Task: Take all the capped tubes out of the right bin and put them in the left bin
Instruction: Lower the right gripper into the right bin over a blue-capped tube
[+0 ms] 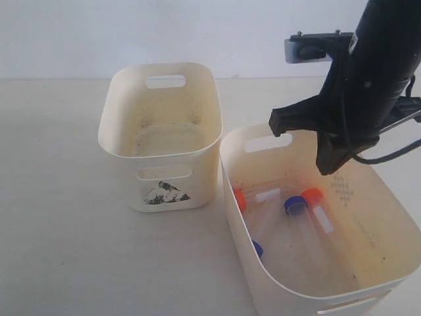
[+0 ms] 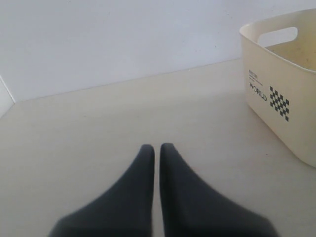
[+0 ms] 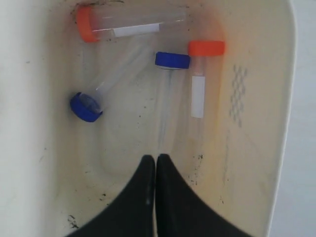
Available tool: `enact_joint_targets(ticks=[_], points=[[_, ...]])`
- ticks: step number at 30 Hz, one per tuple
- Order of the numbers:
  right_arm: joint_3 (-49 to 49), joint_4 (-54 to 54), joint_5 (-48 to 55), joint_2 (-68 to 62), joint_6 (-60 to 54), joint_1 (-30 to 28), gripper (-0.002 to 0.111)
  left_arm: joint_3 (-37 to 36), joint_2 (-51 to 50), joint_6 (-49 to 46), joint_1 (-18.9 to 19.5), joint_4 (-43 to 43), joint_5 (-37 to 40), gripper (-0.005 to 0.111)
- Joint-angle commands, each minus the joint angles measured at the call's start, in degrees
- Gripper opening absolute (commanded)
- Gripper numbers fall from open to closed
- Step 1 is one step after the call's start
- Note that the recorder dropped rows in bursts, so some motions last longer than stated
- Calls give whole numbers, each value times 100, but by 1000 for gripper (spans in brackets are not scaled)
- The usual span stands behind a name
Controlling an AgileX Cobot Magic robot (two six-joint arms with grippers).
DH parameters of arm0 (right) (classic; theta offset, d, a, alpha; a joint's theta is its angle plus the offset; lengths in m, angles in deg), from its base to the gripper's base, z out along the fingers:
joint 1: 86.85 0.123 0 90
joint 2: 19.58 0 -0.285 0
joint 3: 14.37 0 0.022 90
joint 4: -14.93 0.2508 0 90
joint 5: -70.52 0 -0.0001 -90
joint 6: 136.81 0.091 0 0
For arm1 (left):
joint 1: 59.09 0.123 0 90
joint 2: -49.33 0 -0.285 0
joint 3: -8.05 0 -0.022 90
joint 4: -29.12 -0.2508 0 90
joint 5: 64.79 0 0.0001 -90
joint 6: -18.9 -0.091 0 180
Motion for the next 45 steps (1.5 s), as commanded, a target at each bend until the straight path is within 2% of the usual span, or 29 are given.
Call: enact_joint_targets(ticks=[1, 5, 9, 32, 33, 35, 38, 39, 41, 45], points=[[-46, -301, -64, -62, -90, 339, 0, 21, -3, 76, -8, 21, -52, 4], [-439, -376, -708, -62, -90, 670, 0, 21, -3, 76, -8, 21, -52, 4], [-782, -524, -1134, -62, 7, 695, 0, 21, -3, 76, -8, 21, -52, 4], [-927, -596, -1710, -1162, 340, 695, 1, 21, -3, 76, -8, 21, -52, 4], [-927, -596, -1754, -1172, 340, 695, 3, 21, -3, 76, -8, 21, -52, 4], [-927, -621, -1831, -1198, 316, 695, 16, 21, -3, 76, -8, 21, -52, 4], [-927, -621, -1823, -1198, 316, 695, 45, 21, -3, 76, -8, 21, -52, 4], [-927, -621, -1795, -1198, 316, 695, 50, 21, -3, 76, -8, 21, -52, 4], [-927, -634, -1727, -1198, 316, 695, 53, 21, -3, 76, -8, 21, -52, 4], [-927, -645, -1531, -1269, 316, 695, 52, 21, -3, 76, -8, 21, -52, 4]])
